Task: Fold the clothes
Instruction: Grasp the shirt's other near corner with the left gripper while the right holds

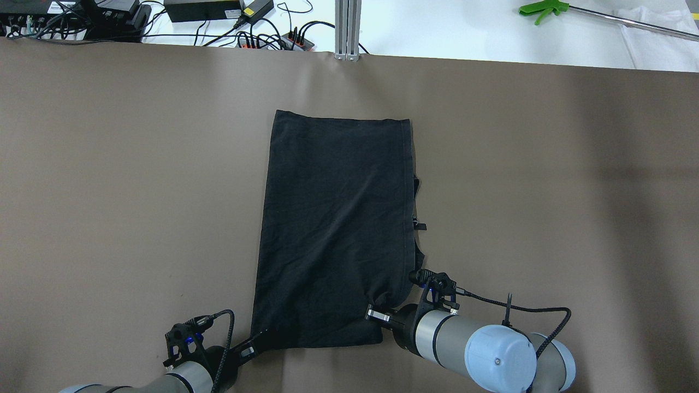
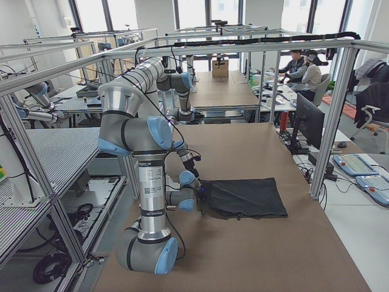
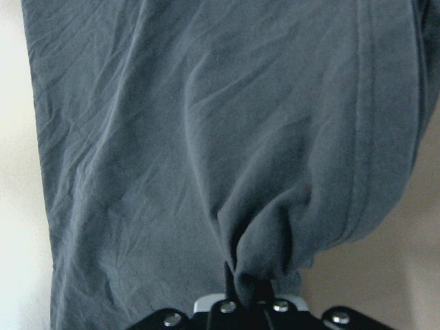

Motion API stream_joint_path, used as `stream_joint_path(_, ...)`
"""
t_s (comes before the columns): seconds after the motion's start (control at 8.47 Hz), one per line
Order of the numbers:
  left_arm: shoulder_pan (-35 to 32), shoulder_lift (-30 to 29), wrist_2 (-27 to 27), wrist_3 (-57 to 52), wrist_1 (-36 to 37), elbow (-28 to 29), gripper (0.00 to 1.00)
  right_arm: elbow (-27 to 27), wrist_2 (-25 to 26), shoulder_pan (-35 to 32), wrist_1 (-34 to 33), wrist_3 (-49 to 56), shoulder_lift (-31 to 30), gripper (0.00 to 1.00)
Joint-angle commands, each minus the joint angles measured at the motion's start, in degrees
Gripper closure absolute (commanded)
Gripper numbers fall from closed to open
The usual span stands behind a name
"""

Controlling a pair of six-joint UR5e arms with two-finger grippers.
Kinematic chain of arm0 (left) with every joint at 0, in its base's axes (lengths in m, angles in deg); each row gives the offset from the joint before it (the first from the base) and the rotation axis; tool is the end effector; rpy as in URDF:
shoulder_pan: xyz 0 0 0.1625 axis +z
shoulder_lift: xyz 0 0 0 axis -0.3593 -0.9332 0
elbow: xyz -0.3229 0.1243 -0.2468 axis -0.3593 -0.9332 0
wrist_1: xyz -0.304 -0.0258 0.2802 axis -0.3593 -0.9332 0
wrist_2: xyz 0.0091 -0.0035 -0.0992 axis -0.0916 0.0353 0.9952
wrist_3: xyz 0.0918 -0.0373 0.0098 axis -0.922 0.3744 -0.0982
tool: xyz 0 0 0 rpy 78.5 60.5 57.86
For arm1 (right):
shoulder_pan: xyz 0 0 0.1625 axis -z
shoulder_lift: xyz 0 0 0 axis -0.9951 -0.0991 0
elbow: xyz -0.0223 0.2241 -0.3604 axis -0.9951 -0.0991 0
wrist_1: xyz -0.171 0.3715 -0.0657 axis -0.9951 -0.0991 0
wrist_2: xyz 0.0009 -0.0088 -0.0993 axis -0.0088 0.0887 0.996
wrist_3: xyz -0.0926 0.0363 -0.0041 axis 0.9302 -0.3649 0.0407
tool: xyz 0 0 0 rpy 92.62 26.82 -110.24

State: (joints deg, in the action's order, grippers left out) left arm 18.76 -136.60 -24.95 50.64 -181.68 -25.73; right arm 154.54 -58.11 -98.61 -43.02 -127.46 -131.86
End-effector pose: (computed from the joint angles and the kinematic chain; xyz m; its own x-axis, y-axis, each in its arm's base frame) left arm 0.5407 -0.1988 0.3362 0.1780 -0.3403 -0.9233 0.5479 0.8137 -0.1943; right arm -0.5188 -0.2782 0.2909 0.2190 0.1645 0.9618 -0.3478 0.9341 -0.0806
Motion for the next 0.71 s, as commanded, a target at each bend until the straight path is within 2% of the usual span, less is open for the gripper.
stream_joint_path(0.0,0.1,-0.1,0.1,-0.1,0.0,-0.7,1.0,0.0,0.1,0.1,0.0,0.1,0.0,1.0)
stream_joint_path(0.47,-0.1,0.2,0.8,-0.5,0.5,-4.1,1.0,0.3,0.1,0.3,0.0,0.4,-0.2,1.0)
stream_joint_path(0.59,-0.3,1.4,0.9,-0.7,0.6,-6.7,1.0,1.1,-0.1,0.6,0.0,0.5,-0.3,1.0)
